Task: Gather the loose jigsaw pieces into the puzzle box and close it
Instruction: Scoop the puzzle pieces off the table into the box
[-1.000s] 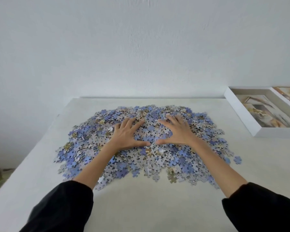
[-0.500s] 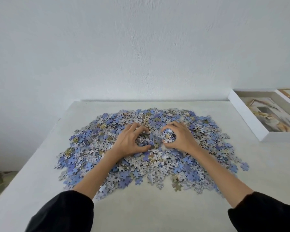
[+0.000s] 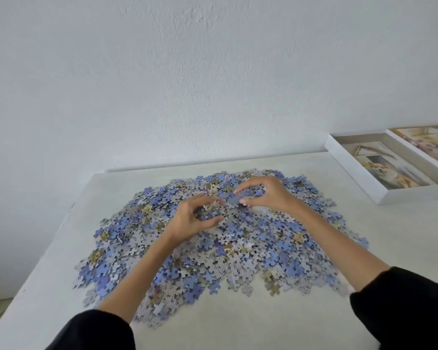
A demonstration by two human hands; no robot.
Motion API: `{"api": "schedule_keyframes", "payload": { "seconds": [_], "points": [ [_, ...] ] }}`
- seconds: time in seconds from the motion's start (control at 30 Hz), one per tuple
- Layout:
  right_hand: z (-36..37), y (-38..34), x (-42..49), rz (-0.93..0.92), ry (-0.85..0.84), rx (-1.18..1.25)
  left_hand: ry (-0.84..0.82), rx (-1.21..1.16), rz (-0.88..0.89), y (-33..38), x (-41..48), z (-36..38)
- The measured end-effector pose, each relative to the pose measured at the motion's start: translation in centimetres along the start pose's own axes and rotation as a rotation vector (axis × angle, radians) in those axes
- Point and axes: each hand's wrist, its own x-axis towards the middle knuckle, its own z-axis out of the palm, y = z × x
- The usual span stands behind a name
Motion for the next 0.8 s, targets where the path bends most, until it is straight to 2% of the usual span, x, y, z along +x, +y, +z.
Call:
{"api": "schedule_keyframes", "payload": {
  "seconds": [0.13, 0.3, 0.5, 0.63, 0.8],
  "points": [
    [-0.5, -0.8, -0.1, -0.069, 0.074, 0.019, -0.020, -0.059, 0.019, 0.7, 0.4, -0.2],
    [-1.1, -0.5, -0.7, -0.140, 0.128, 0.055, -0.092, -0.012, 0.052, 2.2, 1.1, -0.2],
    [-4.0, 0.3, -1.2, -0.190, 0.172, 0.064, -0.033, 0.000, 0.086, 4.6, 2.2, 1.5],
    [-7.6, 1.1, -1.1, -0.233, 0.143, 0.055, 0.046, -0.026, 0.116, 7.6, 4.0, 4.1],
    [-13.5, 2.5, -1.2, -0.284, 0.121, 0.047, 0.034, -0.011, 0.183, 11.5, 7.2, 9.0]
  ]
}}
